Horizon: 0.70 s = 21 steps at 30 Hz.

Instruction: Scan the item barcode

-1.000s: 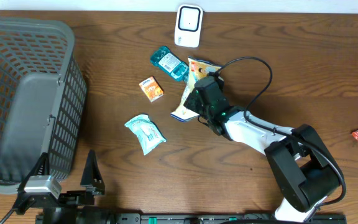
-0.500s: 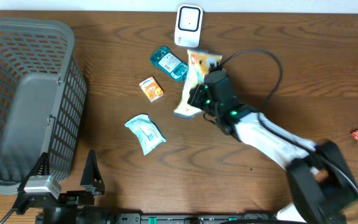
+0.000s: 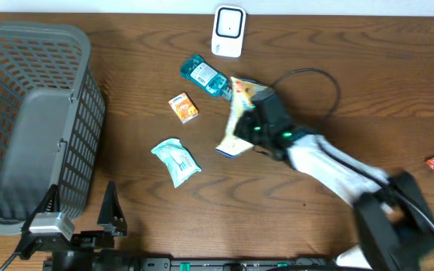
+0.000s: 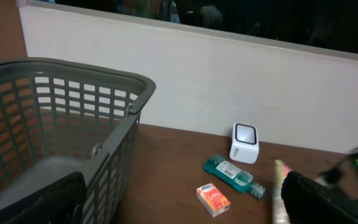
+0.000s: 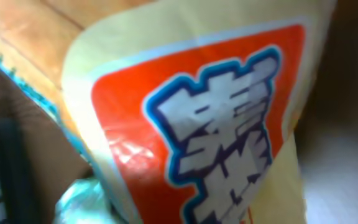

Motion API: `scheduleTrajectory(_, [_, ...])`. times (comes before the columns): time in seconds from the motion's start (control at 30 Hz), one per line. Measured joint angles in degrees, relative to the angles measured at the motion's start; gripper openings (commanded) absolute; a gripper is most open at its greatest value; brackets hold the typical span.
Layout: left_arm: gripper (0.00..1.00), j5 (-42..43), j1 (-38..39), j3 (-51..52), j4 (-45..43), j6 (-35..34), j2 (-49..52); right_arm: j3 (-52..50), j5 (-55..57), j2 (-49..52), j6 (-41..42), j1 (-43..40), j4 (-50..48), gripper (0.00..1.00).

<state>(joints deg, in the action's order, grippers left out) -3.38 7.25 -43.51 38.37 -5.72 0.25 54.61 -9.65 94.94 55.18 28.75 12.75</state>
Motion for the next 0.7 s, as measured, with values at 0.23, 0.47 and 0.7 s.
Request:
scheduleTrajectory(0.23, [0.98, 0.00, 0.00, 0.00, 0.02, 0.00, 0.00, -0.02, -10.45, -16.76, 12.44, -9.97, 19.45, 0.01])
scheduleTrajectory(0.47, [0.98, 0.00, 0.00, 0.00, 0.02, 0.00, 0.00, -0.02, -28.59, -19.98, 11.76, -10.36, 25.53, 0.48])
scheduleTrajectory(0.7, [0.98, 0.00, 0.00, 0.00, 0.02, 0.00, 0.00, -0.02, -19.32, -19.98, -4.74, -10.32, 26.64, 0.99])
